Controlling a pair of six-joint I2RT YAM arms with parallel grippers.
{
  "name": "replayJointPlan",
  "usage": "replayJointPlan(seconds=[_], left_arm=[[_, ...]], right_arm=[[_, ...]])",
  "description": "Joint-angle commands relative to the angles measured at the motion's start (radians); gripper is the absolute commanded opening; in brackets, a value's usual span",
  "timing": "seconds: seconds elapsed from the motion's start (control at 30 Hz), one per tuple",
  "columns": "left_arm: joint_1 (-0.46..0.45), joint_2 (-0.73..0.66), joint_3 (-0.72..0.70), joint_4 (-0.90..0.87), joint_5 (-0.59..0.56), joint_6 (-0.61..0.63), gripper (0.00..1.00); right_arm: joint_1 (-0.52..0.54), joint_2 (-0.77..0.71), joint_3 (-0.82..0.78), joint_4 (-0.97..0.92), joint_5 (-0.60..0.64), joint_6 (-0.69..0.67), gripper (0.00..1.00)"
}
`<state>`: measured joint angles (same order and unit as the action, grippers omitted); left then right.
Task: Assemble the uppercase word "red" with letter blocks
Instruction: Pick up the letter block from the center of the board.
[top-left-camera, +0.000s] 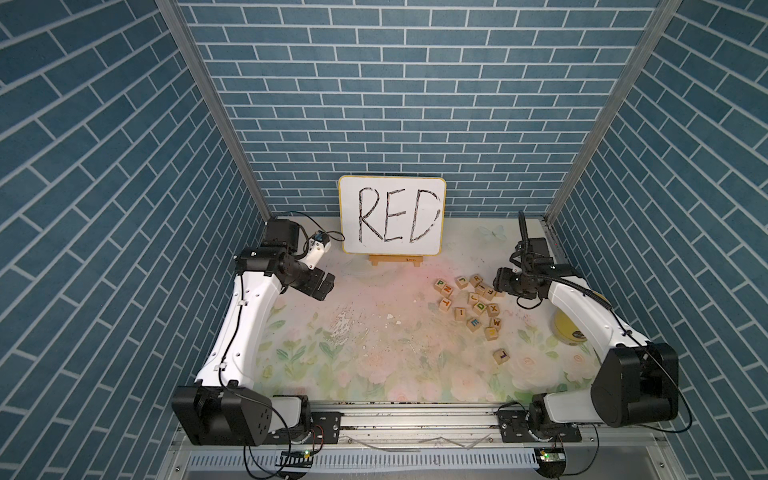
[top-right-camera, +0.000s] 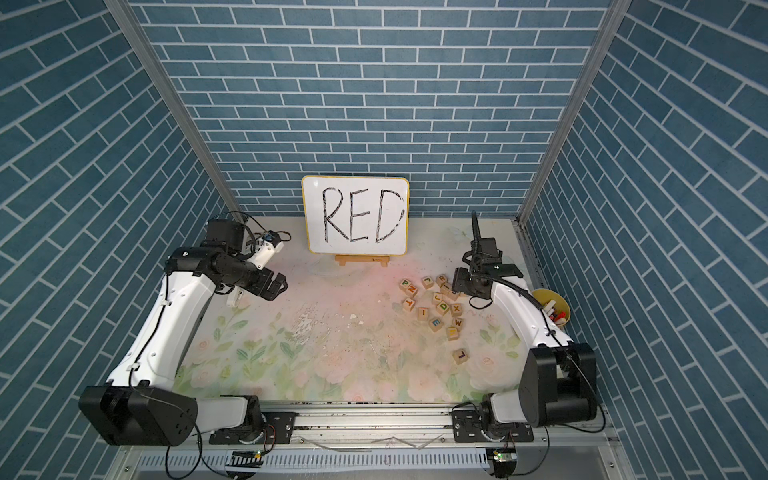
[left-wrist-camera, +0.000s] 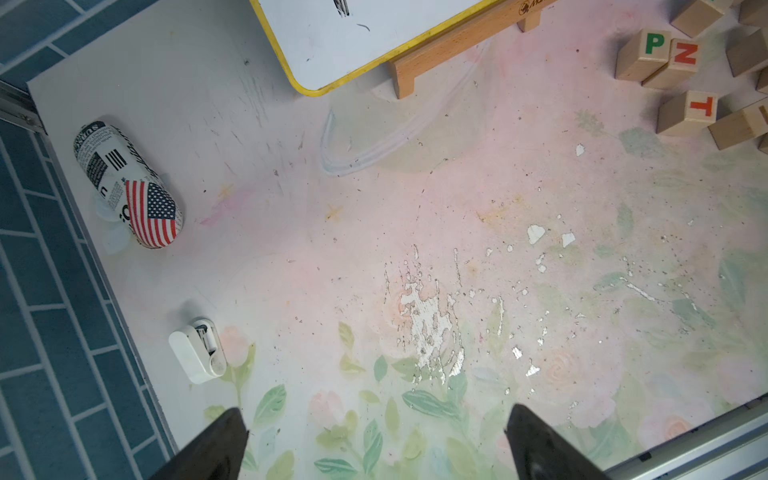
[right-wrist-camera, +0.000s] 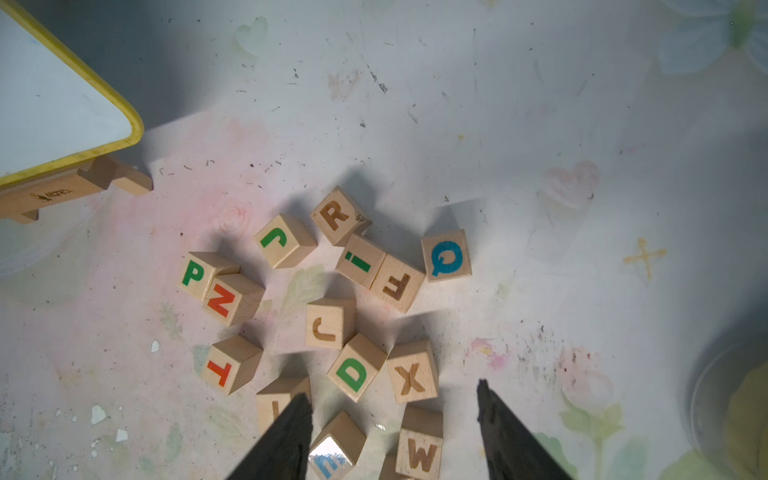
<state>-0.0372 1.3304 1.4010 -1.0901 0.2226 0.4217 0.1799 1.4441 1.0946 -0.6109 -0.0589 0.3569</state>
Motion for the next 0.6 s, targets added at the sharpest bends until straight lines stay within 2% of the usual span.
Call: replayJointPlan(seconds=[0.0,0.13,0.37,0.57], left_arm=[[0.0,-0.004,0.005,-0.033,0.028,0.02,0.99],[0.0,-0.043,-0.032,-0.032,0.043,0.036,0.99],[0.0,-0.094,-0.086,-0.053,0.03,0.08,0.99],[-0.001,-0.113,-0.103,-0.063,0.043,0.085,0.99]], right_arm=[[0.009,0.055,0.043,-0.004,0.001,-0.063,0.63],[0.01,0.123,0.08,-0.003,-0.007,-0.103,0.62],[0.014,0.29,0.239,-0.005,-0.078,-0.171,0.62],[0.028,0.448,0.389,-0.07,-0.082,-0.216,0.61]])
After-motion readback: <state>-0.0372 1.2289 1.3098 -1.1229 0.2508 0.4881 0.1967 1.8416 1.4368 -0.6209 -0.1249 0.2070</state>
